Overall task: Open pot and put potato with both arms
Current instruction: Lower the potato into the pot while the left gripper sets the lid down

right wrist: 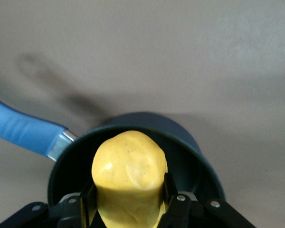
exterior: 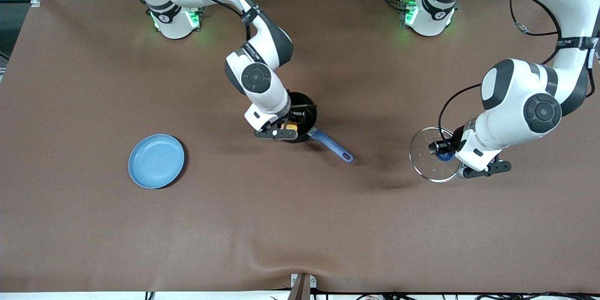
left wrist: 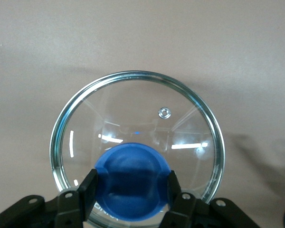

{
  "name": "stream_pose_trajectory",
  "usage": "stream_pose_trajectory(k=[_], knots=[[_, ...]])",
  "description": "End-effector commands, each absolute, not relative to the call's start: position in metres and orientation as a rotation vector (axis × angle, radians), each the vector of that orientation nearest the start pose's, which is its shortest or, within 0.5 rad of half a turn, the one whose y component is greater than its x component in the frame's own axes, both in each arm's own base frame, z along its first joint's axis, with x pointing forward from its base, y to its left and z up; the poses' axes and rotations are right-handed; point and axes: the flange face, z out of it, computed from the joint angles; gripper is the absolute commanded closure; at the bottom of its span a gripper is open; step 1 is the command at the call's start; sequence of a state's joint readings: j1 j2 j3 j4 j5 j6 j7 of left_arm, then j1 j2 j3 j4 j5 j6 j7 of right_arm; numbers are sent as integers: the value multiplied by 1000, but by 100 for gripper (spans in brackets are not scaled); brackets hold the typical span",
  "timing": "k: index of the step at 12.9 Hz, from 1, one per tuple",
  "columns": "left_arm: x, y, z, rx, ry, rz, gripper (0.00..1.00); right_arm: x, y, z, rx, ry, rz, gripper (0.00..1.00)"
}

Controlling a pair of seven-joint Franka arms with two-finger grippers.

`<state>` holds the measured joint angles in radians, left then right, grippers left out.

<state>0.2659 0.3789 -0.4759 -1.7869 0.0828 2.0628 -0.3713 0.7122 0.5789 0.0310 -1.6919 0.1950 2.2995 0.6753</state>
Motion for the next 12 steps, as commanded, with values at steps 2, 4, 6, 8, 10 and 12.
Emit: stream_pose_trajectory(k=[2,4,6,8,10,12], knots=[[616,-90,336,-3230,-160,59,100,487,472,253,-3009,95,134,81],[614,-82,326,-3231,-159,83,100,484,475,243,-3011,100,133,81],[607,-81,315,-3235,-152,61,100,479,482,227,-3015,94,112,81],[599,-83,301,-3242,-151,23,100,474,487,218,-3029,88,93,81],[590,-84,284,-3251,-151,-15,100,474,485,214,-3039,90,93,81],[578,-86,268,-3255,-134,-68,100,472,481,204,-3047,97,96,81]])
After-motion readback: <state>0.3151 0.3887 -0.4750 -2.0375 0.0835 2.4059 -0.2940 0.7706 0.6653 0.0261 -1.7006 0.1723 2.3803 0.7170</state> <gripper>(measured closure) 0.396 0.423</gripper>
